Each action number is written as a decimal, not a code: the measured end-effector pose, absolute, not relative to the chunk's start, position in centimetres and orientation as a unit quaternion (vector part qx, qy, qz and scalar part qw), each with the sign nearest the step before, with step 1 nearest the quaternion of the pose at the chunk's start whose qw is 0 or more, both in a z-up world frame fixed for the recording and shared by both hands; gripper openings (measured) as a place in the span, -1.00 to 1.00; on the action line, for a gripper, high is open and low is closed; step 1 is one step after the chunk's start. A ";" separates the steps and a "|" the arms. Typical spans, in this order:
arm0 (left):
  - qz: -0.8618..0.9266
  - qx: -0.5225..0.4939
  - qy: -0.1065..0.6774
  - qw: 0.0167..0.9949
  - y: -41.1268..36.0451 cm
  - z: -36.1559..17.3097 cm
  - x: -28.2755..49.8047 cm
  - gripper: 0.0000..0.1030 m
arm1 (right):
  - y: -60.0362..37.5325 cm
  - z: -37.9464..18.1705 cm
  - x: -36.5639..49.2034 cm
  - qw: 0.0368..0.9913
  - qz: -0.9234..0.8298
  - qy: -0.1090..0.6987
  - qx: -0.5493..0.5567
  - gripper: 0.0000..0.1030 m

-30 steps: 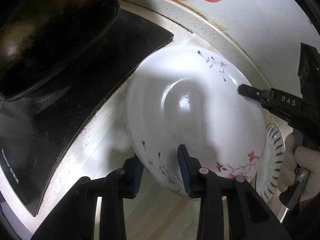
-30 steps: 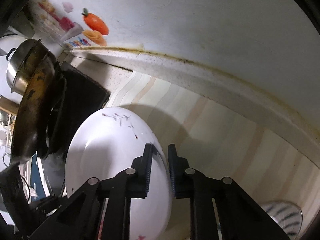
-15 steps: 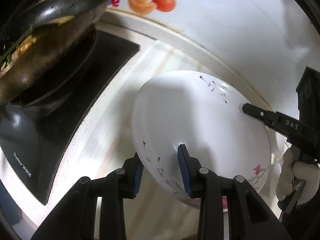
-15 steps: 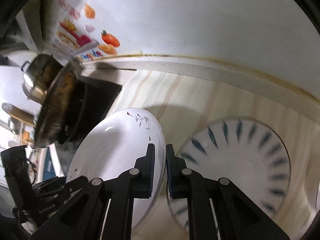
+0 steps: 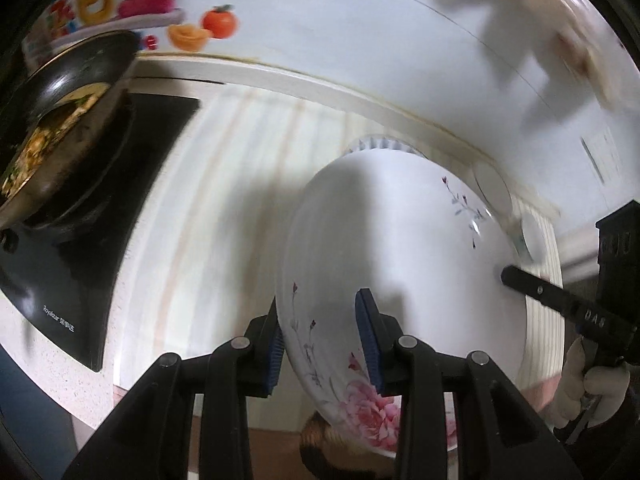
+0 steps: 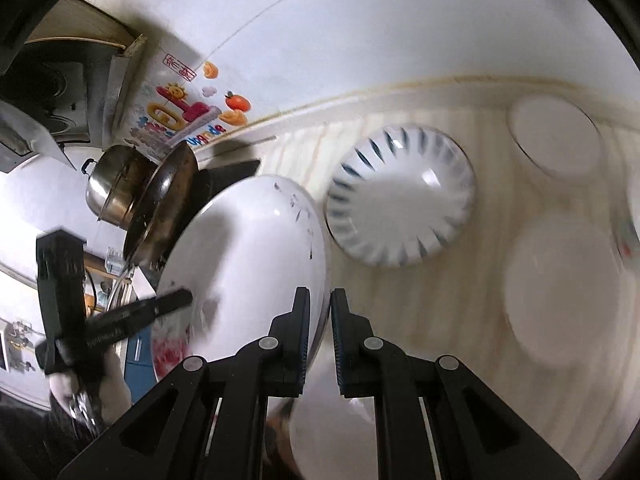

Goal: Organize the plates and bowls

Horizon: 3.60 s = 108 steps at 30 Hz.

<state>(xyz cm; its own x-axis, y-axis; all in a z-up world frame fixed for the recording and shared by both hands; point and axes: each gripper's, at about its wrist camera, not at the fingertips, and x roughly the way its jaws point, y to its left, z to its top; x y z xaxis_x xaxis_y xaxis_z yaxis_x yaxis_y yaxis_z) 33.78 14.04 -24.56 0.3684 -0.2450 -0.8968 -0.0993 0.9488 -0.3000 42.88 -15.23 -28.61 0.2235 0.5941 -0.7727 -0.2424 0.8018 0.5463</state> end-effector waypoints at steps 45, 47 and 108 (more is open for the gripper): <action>-0.100 0.017 0.696 0.711 -3.3 -35.7 32.2 -0.40 | -25.8 -39.2 30.0 0.725 0.147 0.645 0.188 -0.76; -0.099 0.013 0.697 0.710 -3.4 -35.8 32.4 -0.40 | -25.7 -39.0 30.2 0.727 0.143 0.647 0.181 -0.76; -0.102 -0.029 0.722 0.683 3.4 -38.9 58.7 -0.55 | -17.5 -41.7 61.2 0.689 0.068 0.714 0.099 -0.76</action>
